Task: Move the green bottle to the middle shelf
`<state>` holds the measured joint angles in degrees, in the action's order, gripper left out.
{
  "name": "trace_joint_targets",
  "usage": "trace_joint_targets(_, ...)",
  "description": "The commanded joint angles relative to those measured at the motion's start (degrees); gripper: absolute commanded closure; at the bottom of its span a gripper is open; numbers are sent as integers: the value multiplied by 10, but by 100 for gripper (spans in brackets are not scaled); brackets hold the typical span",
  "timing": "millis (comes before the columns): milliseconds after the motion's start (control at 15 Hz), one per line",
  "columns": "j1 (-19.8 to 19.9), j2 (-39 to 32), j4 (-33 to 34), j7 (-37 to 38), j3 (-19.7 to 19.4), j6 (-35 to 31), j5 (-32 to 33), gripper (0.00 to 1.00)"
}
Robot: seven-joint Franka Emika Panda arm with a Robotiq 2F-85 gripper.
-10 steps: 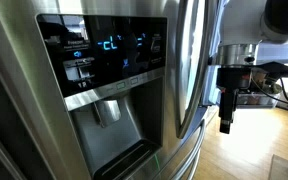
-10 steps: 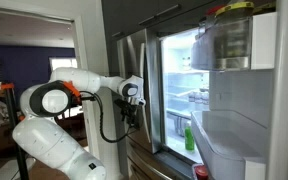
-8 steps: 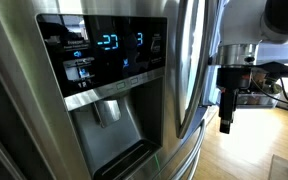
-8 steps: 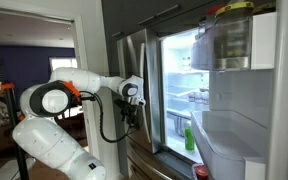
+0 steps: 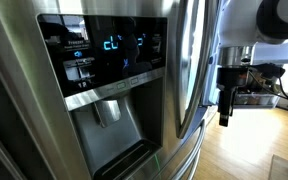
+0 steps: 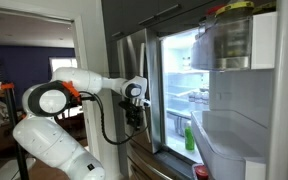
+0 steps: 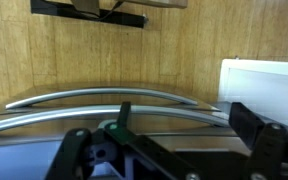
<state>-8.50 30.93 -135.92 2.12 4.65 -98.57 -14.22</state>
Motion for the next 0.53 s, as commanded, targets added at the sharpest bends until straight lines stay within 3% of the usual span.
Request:
trace_joint_targets(0, 48, 4, -13, -43, -27, 24, 84, 0)
trace_joint_targets(267, 93, -20, -13, -84, -52, -28, 208, 0)
trace_joint_targets(467, 104, -54, -4, -99, -72, -127, 239, 0)
